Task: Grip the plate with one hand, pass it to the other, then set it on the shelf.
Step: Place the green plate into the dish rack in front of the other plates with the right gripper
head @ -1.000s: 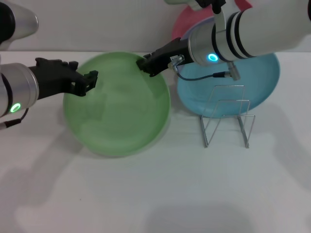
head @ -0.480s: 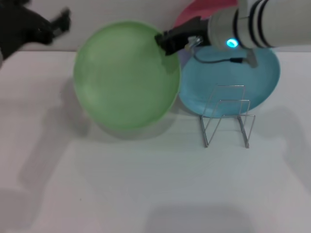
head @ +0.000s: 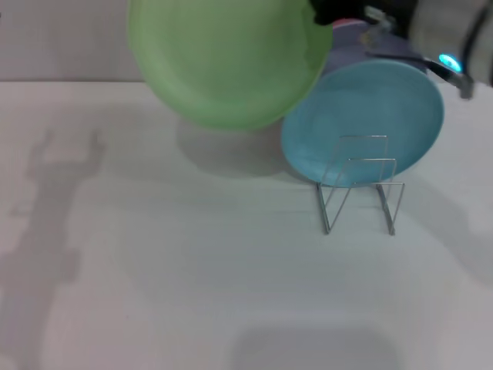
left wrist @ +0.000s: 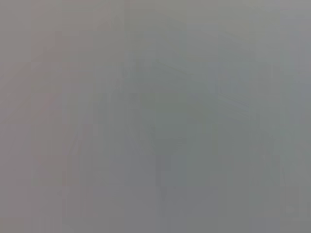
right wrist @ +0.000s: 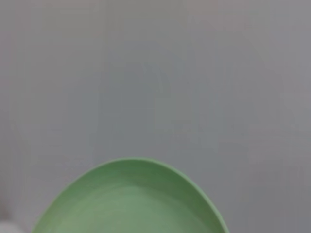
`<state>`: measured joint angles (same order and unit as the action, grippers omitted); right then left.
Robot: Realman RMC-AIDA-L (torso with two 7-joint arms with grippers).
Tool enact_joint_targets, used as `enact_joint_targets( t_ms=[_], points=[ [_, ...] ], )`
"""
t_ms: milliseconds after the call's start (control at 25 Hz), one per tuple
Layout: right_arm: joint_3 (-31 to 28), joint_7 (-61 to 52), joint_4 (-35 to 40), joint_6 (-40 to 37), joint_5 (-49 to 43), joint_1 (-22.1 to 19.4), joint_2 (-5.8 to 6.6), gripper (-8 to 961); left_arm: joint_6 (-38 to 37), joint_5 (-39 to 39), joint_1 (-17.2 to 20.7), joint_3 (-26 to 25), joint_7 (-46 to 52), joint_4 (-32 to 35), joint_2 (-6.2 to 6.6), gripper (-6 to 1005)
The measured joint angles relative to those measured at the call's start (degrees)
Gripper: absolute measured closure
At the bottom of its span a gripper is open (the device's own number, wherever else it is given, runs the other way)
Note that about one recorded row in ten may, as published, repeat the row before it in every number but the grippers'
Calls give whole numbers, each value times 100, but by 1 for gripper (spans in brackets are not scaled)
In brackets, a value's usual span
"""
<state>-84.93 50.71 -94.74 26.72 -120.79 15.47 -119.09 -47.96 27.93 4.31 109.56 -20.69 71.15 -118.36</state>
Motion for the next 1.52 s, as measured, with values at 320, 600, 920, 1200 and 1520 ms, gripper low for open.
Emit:
enact_joint_targets(
  t_ms=[320,600,920,1200,1520],
  points=[
    [375,5489,417,-314,4582,-1190,-6,917,-667,-8,-557,-47,1046,-1666,3,211],
    [-264,9625,2456,2543,8196,-1312,-2,917,-717,-6,-757,-49,1450,-2261,-3,211],
    [-1537,9754,3746,4484,7819,-1065,14,918,-697,-7,-870,-5,1489,-2607,-3,211],
    [-2259,10046,4142,5126,6692,-853,7,917,-671,-13,-1020,22,1710,-2928,-6,211],
    [-2596,10415,4126,5209,6546,-775,14,918,-651,-42,-1130,30,1825,-3146,-12,211]
  ],
)
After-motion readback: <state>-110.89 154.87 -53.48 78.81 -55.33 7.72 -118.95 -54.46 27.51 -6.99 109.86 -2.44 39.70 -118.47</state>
